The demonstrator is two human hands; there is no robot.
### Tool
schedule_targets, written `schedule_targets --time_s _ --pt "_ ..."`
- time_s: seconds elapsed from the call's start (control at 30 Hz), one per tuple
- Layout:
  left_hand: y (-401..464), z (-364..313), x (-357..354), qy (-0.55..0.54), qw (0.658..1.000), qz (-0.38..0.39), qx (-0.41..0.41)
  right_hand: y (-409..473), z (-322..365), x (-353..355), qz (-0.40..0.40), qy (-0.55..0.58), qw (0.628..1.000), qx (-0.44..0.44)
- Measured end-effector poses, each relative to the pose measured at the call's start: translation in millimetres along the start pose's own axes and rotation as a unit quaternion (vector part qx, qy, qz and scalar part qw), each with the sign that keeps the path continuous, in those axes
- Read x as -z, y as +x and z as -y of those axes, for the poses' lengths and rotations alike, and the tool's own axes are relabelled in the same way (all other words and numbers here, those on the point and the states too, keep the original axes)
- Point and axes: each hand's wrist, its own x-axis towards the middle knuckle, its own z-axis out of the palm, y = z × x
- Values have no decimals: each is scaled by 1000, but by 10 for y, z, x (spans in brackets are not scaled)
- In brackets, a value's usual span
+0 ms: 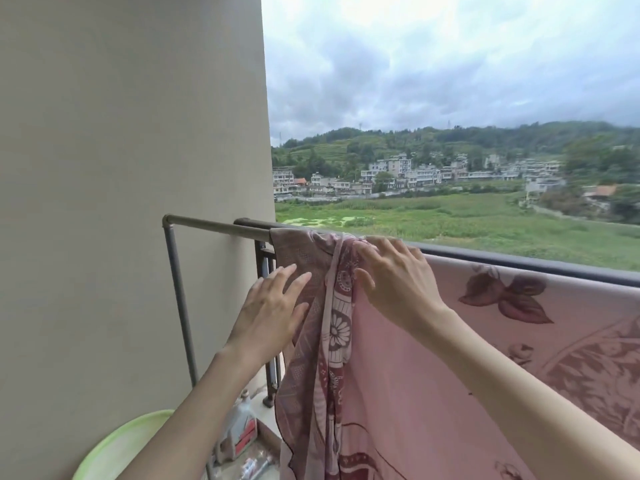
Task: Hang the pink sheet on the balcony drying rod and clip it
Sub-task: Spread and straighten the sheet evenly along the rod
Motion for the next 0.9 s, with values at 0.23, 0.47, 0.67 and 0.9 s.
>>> schedule_targets --time_s 0.23,0.47,0.67,0.9 --pt "770 72 -326 -90 992 -83 -42 183 -251 -308 -82 -128 986 -73" --pt "985 51 -553 -223 957 -182 -44 143 -341 -346 -110 -151 979 -79" --pt "1065 -63 -802 -308 929 -201 -46 68 -567 -476 -110 -161 974 -117" --pt "1359 -4 -1071 -289 944 -150 -52 18 -939 -522 -106 -163 961 -195"
